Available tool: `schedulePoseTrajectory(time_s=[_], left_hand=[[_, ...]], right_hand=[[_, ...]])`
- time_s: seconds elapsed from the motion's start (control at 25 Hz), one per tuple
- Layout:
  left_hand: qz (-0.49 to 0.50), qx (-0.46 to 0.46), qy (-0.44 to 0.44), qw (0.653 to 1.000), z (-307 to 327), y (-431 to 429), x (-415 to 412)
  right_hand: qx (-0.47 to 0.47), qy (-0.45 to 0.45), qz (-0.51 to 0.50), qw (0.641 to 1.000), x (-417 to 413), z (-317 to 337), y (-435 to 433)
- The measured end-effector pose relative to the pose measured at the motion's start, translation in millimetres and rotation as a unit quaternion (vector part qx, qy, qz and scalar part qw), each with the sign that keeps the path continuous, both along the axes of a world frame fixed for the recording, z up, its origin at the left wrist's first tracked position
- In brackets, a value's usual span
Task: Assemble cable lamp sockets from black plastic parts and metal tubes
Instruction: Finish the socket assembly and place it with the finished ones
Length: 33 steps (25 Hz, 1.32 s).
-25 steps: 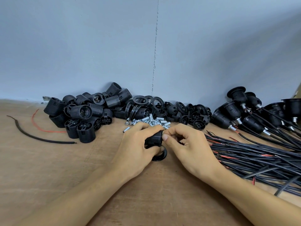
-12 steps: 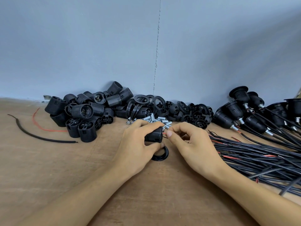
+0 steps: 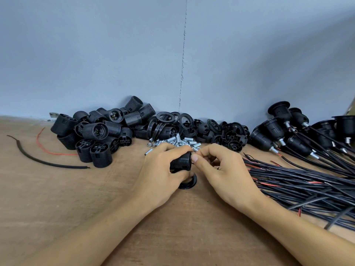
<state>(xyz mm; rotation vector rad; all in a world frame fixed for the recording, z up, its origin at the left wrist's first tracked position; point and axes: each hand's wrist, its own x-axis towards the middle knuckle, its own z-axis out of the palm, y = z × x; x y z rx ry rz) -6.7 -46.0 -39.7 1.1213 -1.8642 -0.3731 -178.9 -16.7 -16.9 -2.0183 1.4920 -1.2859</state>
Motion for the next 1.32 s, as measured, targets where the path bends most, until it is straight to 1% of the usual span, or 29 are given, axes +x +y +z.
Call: schedulePoseTrajectory(time_s=[0.32, 0.64, 0.76, 1.04, 1.32], left_hand=[[0.0, 0.004, 0.002, 1.0, 2.0, 3.0, 1.2], [-0.031, 0.001, -0.02, 0.999, 3.4, 6.5, 2.8], [-0.034, 0.002, -0.01, 0.999, 3.9, 6.6, 2.6], [-0.034, 0.003, -0.015, 0.999, 4.5, 7.6, 3.5], [0.004, 0.005, 0.015, 1.0, 5.0, 3.9, 0.5]], right_hand=[[0.02, -0.005, 0.021, 1.0, 1.5, 0.9, 0.4], [0.045, -0.011, 0.038, 0.998, -0.3, 2.1, 0.8], [0.052, -0.02, 0.048, 0.997, 0.1, 2.9, 1.4], [0.047, -0.011, 0.05, 0.998, 1.2, 3.2, 2.1], [0.036, -0.063, 0.028, 0.997, -2.1, 3.3, -1.6]])
